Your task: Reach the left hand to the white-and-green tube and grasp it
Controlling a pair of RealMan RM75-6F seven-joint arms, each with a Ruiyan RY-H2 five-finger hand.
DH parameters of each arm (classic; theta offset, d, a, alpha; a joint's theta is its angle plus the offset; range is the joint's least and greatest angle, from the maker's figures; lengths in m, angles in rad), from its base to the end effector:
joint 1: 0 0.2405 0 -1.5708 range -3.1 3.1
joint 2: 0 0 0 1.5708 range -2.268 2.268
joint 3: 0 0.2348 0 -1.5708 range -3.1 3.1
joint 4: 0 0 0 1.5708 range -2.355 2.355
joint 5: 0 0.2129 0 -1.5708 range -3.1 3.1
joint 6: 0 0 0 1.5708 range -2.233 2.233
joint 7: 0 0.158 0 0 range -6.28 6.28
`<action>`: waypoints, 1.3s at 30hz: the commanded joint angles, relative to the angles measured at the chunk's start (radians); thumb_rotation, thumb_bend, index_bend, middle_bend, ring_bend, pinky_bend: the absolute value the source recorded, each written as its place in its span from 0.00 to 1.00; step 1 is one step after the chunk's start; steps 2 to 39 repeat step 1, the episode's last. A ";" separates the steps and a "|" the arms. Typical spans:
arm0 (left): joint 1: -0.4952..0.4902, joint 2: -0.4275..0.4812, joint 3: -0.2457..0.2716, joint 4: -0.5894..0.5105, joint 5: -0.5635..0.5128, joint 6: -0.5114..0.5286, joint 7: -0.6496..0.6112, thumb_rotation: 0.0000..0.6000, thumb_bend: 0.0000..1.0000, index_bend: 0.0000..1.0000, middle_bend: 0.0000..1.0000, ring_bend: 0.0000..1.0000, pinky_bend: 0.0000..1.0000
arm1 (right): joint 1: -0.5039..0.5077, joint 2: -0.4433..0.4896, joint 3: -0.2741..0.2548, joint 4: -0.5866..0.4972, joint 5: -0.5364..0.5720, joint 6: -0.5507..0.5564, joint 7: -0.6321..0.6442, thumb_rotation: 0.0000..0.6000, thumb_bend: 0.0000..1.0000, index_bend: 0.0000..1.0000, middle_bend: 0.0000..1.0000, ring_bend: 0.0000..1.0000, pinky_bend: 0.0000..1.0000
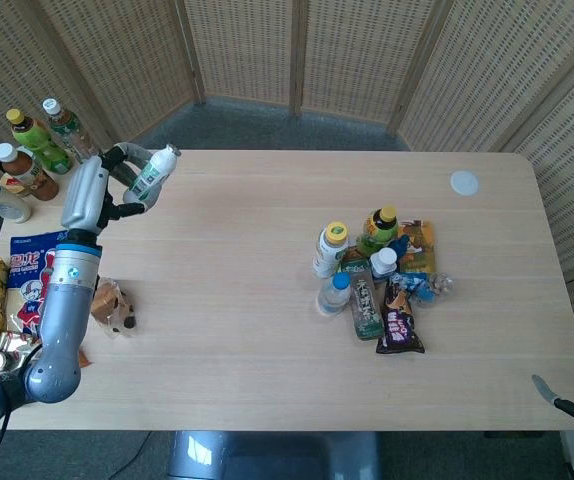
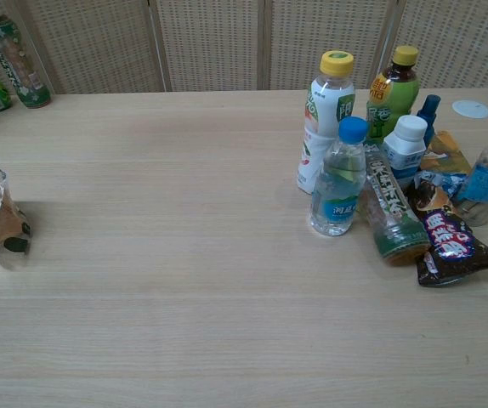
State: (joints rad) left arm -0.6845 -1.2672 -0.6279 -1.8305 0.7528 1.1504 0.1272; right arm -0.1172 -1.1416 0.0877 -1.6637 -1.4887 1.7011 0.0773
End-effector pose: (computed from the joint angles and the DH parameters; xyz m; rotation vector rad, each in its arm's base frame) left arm -0.0780 0.3904 0.1472 -1.1307 -1.2728 -1.4969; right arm -0.3013 -0.1381 0.1740 1.0690 -0.9240 1.0024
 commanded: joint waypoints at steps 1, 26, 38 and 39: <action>0.000 0.017 -0.004 -0.019 0.010 0.009 -0.016 1.00 0.40 0.49 0.56 0.62 0.48 | 0.000 -0.003 0.000 0.002 0.001 -0.004 0.004 0.87 0.15 0.00 0.00 0.00 0.00; 0.000 0.017 -0.004 -0.019 0.010 0.009 -0.016 1.00 0.40 0.49 0.56 0.62 0.48 | 0.000 -0.003 0.000 0.002 0.001 -0.004 0.004 0.87 0.15 0.00 0.00 0.00 0.00; 0.000 0.017 -0.004 -0.019 0.010 0.009 -0.016 1.00 0.40 0.49 0.56 0.62 0.48 | 0.000 -0.003 0.000 0.002 0.001 -0.004 0.004 0.87 0.15 0.00 0.00 0.00 0.00; 0.000 0.017 -0.004 -0.019 0.010 0.009 -0.016 1.00 0.40 0.49 0.56 0.62 0.48 | 0.000 -0.003 0.000 0.002 0.001 -0.004 0.004 0.87 0.15 0.00 0.00 0.00 0.00</action>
